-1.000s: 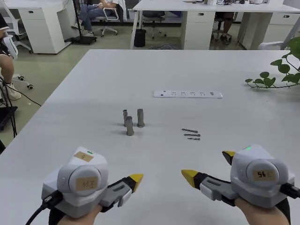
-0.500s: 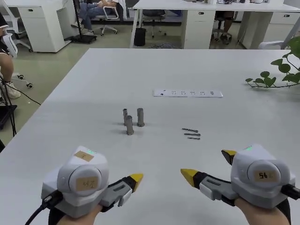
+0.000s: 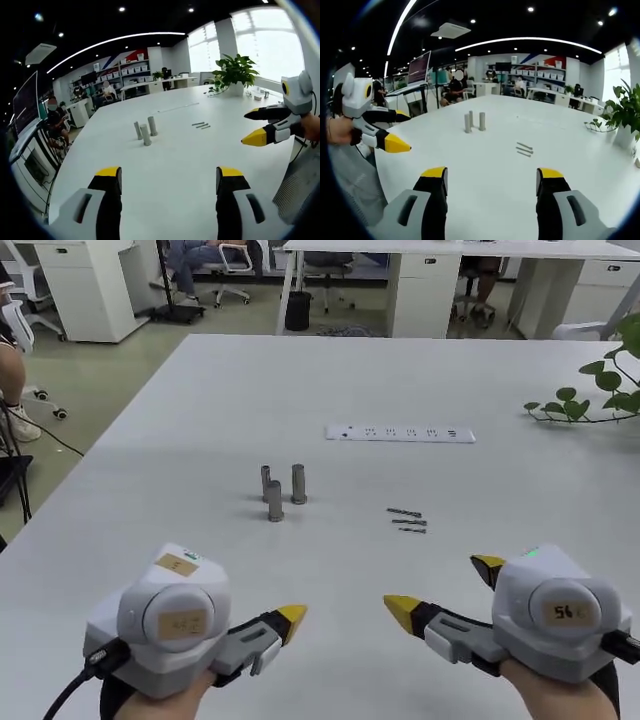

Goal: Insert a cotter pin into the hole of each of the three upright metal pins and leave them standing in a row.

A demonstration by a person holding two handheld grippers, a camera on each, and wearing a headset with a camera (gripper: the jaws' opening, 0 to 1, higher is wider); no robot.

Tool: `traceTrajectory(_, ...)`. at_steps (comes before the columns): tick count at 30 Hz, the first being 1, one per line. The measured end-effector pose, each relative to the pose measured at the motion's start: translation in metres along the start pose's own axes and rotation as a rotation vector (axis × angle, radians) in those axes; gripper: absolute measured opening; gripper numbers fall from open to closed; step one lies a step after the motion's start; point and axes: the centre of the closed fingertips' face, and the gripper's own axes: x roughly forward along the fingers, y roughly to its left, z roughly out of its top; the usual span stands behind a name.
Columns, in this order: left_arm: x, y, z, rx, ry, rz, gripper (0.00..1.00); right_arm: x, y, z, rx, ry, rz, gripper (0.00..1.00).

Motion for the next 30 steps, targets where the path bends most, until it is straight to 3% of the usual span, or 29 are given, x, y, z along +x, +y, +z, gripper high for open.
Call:
traceTrajectory(11, 0.000, -0.004, 0.005, -0.001, -0.014, -0.016, 0.88, -0.001, 0.000, 0.002, 0.013, -0.003, 0.004, 0.67)
traceTrajectory(16, -0.001, -0.005, 0.006, -0.003, -0.008, -0.027, 0.88, -0.001, 0.000, 0.003, 0.012, -0.001, 0.008, 0.66)
traceTrajectory(18, -0.001, -0.001, 0.009, -0.022, -0.024, -0.024, 0.88, -0.001, 0.000, 0.003, 0.014, -0.001, 0.005, 0.66)
traceTrajectory(23, 0.001, 0.007, 0.006, -0.036, -0.001, -0.028, 0.86, -0.001, 0.001, 0.006, 0.024, -0.009, 0.006, 0.66)
traceTrajectory(27, 0.004, 0.012, 0.013, -0.040, -0.017, -0.028, 0.84, -0.001, 0.003, 0.011, 0.020, -0.018, 0.015, 0.66)
traceTrajectory(30, 0.010, 0.017, 0.016, -0.037, 0.000, -0.034, 0.84, -0.001, 0.003, 0.013, 0.013, -0.016, 0.017, 0.66)
